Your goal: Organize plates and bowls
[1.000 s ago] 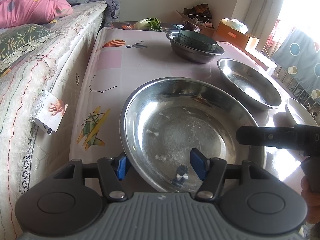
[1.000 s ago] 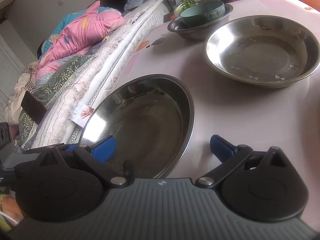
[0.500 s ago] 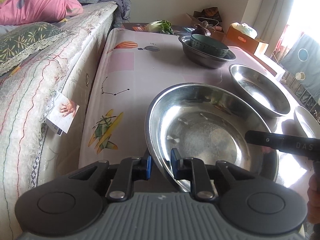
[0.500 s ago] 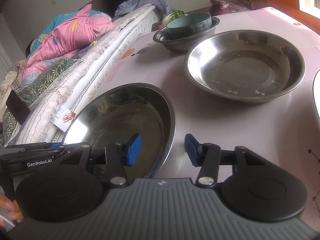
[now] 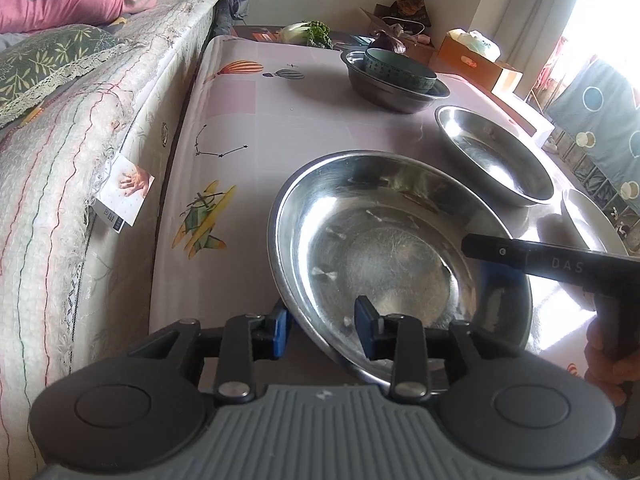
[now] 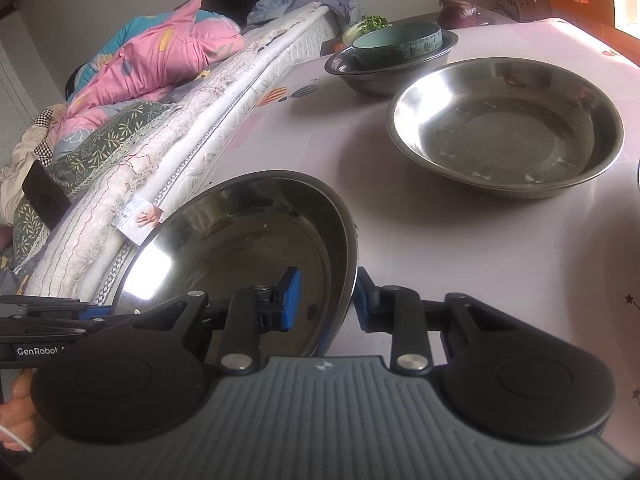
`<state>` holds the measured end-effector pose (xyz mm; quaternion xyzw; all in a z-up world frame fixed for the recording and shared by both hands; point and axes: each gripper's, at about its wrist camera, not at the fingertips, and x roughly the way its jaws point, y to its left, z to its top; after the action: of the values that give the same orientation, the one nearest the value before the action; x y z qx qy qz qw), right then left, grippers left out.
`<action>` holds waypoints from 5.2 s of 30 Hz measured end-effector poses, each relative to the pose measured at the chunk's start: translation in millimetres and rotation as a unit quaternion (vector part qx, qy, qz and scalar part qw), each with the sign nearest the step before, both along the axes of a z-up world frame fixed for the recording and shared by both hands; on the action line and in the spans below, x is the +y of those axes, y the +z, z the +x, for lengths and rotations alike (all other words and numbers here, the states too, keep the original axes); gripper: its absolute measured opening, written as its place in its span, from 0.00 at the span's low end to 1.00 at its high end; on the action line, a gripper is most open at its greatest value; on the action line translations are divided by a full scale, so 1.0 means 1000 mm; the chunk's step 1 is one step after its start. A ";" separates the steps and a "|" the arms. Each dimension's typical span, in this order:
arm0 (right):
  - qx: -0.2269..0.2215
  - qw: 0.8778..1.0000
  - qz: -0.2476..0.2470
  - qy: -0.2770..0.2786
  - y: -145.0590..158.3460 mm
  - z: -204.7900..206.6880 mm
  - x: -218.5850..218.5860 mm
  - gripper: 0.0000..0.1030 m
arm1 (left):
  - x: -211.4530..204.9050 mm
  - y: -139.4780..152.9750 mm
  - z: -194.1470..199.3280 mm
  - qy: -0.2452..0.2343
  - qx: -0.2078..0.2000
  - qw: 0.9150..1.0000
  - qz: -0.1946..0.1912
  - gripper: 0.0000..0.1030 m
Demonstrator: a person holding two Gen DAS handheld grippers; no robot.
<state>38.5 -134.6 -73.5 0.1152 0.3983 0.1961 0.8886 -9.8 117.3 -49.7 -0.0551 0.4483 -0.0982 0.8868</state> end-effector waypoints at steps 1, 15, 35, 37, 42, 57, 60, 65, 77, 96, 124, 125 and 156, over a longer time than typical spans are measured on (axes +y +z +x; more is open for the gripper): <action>0.001 1.000 0.000 -0.001 0.000 0.000 0.000 0.26 | -0.002 -0.001 0.004 -0.003 0.003 1.000 0.003 0.40; -0.013 1.000 -0.027 -0.002 0.000 -0.006 0.001 0.19 | -0.017 -0.003 0.020 -0.006 -0.004 0.998 0.057 0.45; -0.009 1.000 -0.011 -0.018 -0.002 -0.003 -0.014 0.21 | -0.022 -0.001 0.029 -0.009 0.004 0.998 0.054 0.47; -0.009 1.000 -0.008 -0.014 -0.002 -0.004 -0.013 0.21 | -0.024 0.000 0.027 -0.015 0.005 0.998 0.055 0.44; -0.010 1.000 -0.004 -0.016 -0.002 -0.005 -0.015 0.22 | -0.029 0.001 0.015 -0.026 0.014 0.998 0.049 0.44; -0.013 1.000 -0.006 -0.024 -0.002 -0.007 -0.021 0.22 | -0.036 0.001 0.020 -0.026 0.015 0.997 0.068 0.50; -0.013 1.000 -0.006 -0.025 -0.003 -0.008 -0.021 0.22 | -0.038 -0.001 0.021 -0.025 0.014 0.997 0.074 0.51; -0.015 1.000 -0.008 -0.022 -0.003 -0.007 -0.019 0.22 | -0.042 -0.002 0.022 -0.025 0.012 0.996 0.085 0.51; -0.024 0.999 -0.024 -0.022 -0.002 -0.011 -0.011 0.24 | -0.046 -0.003 0.024 -0.017 0.011 0.995 0.096 0.55; -0.025 0.999 -0.027 -0.023 -0.002 -0.011 -0.010 0.24 | -0.048 -0.002 0.022 -0.014 0.010 0.995 0.099 0.55; -0.027 0.999 -0.025 -0.035 0.005 -0.017 -0.016 0.25 | -0.052 0.008 0.019 -0.011 -0.003 0.995 0.096 0.55; -0.027 0.999 -0.025 -0.035 0.006 -0.017 -0.016 0.25 | -0.052 0.008 0.019 -0.011 -0.003 0.995 0.096 0.55; -0.043 0.997 -0.013 -0.066 0.025 -0.019 -0.033 0.27 | -0.071 0.029 0.029 -0.032 -0.038 0.994 0.094 0.55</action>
<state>19.9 -167.2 -48.6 0.1214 0.3532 0.1367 0.9175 19.0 46.0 -20.2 0.0468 0.4233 -0.0858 0.9007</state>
